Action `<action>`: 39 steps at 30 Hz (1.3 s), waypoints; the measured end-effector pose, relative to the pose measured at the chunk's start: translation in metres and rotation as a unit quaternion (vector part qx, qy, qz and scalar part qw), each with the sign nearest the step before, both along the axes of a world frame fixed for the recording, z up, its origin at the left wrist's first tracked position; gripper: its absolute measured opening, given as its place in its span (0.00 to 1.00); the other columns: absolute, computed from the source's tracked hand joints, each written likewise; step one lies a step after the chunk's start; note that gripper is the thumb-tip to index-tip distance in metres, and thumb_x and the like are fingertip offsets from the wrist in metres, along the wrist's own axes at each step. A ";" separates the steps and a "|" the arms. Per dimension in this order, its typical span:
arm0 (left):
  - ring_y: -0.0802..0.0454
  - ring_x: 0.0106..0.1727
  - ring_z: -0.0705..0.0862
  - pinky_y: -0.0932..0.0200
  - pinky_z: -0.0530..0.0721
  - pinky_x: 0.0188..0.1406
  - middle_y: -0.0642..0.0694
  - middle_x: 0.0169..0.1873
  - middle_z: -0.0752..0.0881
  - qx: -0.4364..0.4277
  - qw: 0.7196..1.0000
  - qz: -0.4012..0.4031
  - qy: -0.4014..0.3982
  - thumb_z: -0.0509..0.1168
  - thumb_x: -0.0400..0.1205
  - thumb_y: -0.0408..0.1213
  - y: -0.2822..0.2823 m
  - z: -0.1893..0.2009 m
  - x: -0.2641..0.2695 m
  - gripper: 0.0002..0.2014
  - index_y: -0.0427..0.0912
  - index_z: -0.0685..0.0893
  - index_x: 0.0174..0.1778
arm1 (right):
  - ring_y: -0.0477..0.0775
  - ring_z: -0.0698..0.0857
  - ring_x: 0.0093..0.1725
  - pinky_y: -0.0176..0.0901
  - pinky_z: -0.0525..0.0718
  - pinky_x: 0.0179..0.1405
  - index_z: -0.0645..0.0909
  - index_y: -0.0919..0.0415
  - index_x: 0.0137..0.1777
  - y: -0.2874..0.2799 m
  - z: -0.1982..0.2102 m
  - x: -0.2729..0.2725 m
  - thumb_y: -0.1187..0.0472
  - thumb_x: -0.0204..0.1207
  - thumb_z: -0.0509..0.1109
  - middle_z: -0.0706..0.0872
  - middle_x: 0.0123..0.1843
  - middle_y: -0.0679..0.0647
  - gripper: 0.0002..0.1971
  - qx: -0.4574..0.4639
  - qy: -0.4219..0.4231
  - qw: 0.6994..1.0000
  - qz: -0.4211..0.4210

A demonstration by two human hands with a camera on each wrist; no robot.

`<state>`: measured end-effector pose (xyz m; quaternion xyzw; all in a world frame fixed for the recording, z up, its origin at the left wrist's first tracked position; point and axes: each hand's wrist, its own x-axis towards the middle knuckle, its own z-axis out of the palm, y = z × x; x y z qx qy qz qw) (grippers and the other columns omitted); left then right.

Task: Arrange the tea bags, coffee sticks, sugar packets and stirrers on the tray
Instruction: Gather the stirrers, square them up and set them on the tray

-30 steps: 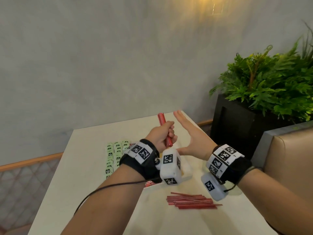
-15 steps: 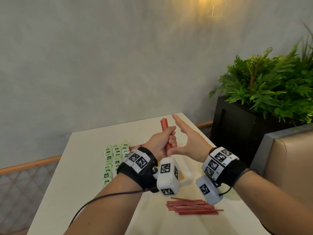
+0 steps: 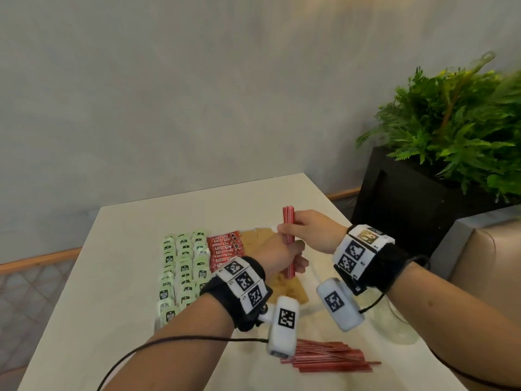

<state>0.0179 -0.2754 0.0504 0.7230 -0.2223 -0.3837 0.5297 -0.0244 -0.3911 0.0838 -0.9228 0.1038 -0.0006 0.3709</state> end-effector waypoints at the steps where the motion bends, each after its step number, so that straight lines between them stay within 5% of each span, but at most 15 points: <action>1: 0.52 0.26 0.85 0.56 0.83 0.35 0.45 0.27 0.87 0.006 1.000 -0.002 0.000 0.58 0.88 0.34 -0.004 -0.001 0.006 0.10 0.32 0.78 0.58 | 0.56 0.84 0.39 0.43 0.79 0.44 0.84 0.63 0.37 -0.002 0.000 0.008 0.52 0.82 0.65 0.87 0.38 0.58 0.18 -0.019 0.010 1.000 0.000; 4: 0.48 0.33 0.88 0.55 0.84 0.36 0.38 0.37 0.90 0.038 0.998 -0.004 -0.043 0.60 0.87 0.38 -0.021 -0.009 0.029 0.14 0.30 0.79 0.61 | 0.52 0.75 0.31 0.43 0.71 0.32 0.73 0.60 0.30 -0.011 -0.005 0.037 0.54 0.82 0.64 0.77 0.30 0.54 0.19 -0.080 0.043 0.995 -0.033; 8: 0.49 0.36 0.81 0.54 0.77 0.35 0.41 0.40 0.86 0.195 0.941 -0.082 -0.263 0.61 0.82 0.63 -0.036 -0.040 0.062 0.27 0.38 0.82 0.51 | 0.57 0.80 0.38 0.47 0.76 0.40 0.84 0.67 0.42 -0.034 -0.034 0.077 0.54 0.81 0.64 0.82 0.37 0.58 0.16 -0.114 0.123 0.983 -0.075; 11: 0.44 0.63 0.82 0.45 0.78 0.61 0.42 0.67 0.82 0.308 0.877 -0.111 -0.353 0.57 0.73 0.77 -0.039 -0.077 0.078 0.44 0.43 0.74 0.73 | 0.54 0.78 0.32 0.43 0.74 0.31 0.81 0.62 0.35 -0.052 -0.056 0.095 0.55 0.80 0.64 0.81 0.33 0.55 0.15 -0.132 0.183 0.969 -0.105; 13: 0.40 0.81 0.66 0.28 0.58 0.76 0.44 0.81 0.68 0.355 0.834 -0.117 -0.406 0.58 0.72 0.77 -0.040 -0.093 0.081 0.48 0.47 0.65 0.81 | 0.53 0.77 0.30 0.42 0.71 0.29 0.76 0.59 0.30 -0.061 -0.072 0.104 0.55 0.80 0.65 0.78 0.30 0.53 0.16 -0.132 0.206 0.962 -0.125; 15: 0.40 0.87 0.50 0.25 0.41 0.78 0.46 0.87 0.53 0.370 0.818 -0.132 -0.421 0.61 0.75 0.72 -0.041 -0.100 0.082 0.50 0.47 0.53 0.86 | 0.56 0.80 0.35 0.42 0.74 0.35 0.79 0.60 0.34 -0.064 -0.086 0.113 0.54 0.80 0.64 0.79 0.31 0.53 0.15 -0.125 0.225 0.959 -0.121; 18: 0.40 0.87 0.40 0.25 0.30 0.75 0.46 0.87 0.41 0.396 0.801 -0.167 -0.417 0.60 0.78 0.70 -0.042 -0.107 0.086 0.51 0.46 0.43 0.87 | 0.57 0.82 0.41 0.44 0.77 0.43 0.83 0.62 0.44 -0.060 -0.102 0.127 0.54 0.80 0.64 0.82 0.37 0.55 0.12 -0.115 0.235 0.960 -0.101; 22: 0.38 0.87 0.40 0.25 0.26 0.72 0.45 0.87 0.39 0.405 0.789 -0.185 -0.424 0.59 0.78 0.71 -0.042 -0.113 0.091 0.52 0.46 0.42 0.87 | 0.53 0.76 0.32 0.45 0.74 0.41 0.72 0.60 0.34 -0.059 -0.112 0.143 0.55 0.82 0.62 0.76 0.33 0.54 0.16 -0.122 0.248 0.957 -0.088; 25: 0.38 0.87 0.41 0.25 0.27 0.74 0.45 0.87 0.39 0.405 0.789 -0.177 -0.426 0.58 0.78 0.71 -0.042 -0.113 0.090 0.52 0.45 0.41 0.87 | 0.56 0.77 0.39 0.45 0.73 0.43 0.70 0.60 0.35 -0.059 -0.113 0.147 0.54 0.84 0.61 0.74 0.33 0.53 0.17 -0.135 0.254 0.954 -0.081; 30: 0.39 0.87 0.41 0.27 0.24 0.72 0.46 0.87 0.41 0.407 0.792 -0.173 -0.421 0.58 0.79 0.69 -0.044 -0.112 0.091 0.51 0.43 0.41 0.87 | 0.60 0.82 0.49 0.44 0.76 0.42 0.78 0.62 0.51 -0.066 -0.109 0.137 0.45 0.81 0.66 0.82 0.45 0.57 0.18 -0.131 0.207 0.965 -0.095; 34: 0.39 0.87 0.41 0.29 0.18 0.65 0.45 0.87 0.42 0.404 0.788 -0.165 -0.434 0.55 0.81 0.69 -0.046 -0.115 0.089 0.47 0.45 0.46 0.88 | 0.58 0.81 0.65 0.46 0.78 0.62 0.78 0.53 0.71 -0.064 -0.109 0.121 0.55 0.82 0.66 0.82 0.70 0.55 0.18 -0.151 0.177 0.971 -0.047; 39: 0.41 0.87 0.43 0.27 0.25 0.73 0.45 0.87 0.44 0.390 0.789 -0.154 -0.449 0.56 0.79 0.71 -0.051 -0.115 0.092 0.48 0.46 0.47 0.87 | 0.58 0.80 0.67 0.48 0.76 0.69 0.76 0.55 0.74 -0.064 -0.109 0.104 0.61 0.83 0.64 0.82 0.70 0.57 0.20 -0.134 0.137 0.980 -0.054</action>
